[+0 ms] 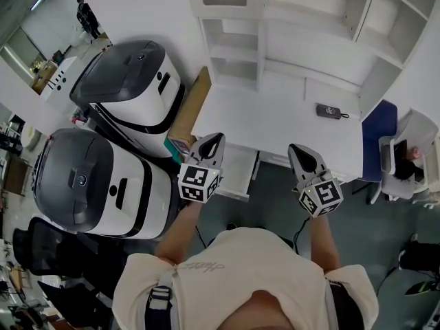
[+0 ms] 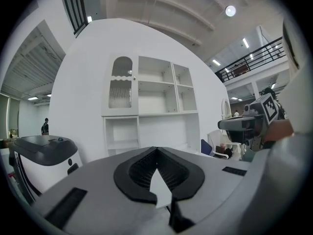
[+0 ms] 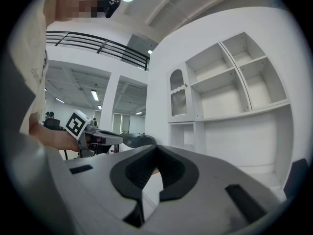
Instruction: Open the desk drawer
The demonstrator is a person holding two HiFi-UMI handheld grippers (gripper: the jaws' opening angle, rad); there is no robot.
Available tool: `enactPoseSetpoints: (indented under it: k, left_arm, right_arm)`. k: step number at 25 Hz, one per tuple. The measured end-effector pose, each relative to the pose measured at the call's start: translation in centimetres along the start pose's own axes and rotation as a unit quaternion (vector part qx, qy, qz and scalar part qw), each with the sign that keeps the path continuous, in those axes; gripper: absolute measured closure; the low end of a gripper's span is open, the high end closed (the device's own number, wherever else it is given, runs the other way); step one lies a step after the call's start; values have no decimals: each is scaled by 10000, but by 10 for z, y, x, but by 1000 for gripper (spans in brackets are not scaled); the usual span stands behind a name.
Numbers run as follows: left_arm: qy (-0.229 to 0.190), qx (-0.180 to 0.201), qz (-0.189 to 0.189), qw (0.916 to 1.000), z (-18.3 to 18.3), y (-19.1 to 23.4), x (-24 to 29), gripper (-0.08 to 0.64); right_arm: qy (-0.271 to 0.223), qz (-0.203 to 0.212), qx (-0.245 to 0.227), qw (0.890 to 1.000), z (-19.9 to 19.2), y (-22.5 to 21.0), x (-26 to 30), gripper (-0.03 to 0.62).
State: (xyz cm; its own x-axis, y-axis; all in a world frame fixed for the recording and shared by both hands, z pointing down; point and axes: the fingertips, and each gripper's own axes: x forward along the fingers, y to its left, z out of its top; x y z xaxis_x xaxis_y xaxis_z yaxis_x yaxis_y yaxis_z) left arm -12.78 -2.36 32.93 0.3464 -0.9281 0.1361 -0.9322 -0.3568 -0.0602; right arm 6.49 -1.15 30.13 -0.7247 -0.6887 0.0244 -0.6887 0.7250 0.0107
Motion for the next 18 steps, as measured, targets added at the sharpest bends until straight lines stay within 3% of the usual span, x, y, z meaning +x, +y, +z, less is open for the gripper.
enactPoseSetpoints:
  k: [18]
  left_arm:
    - [25, -170, -211, 9996, -9, -12, 1, 555]
  right_arm:
    - [228, 143, -173, 9995, -9, 16, -2, 592]
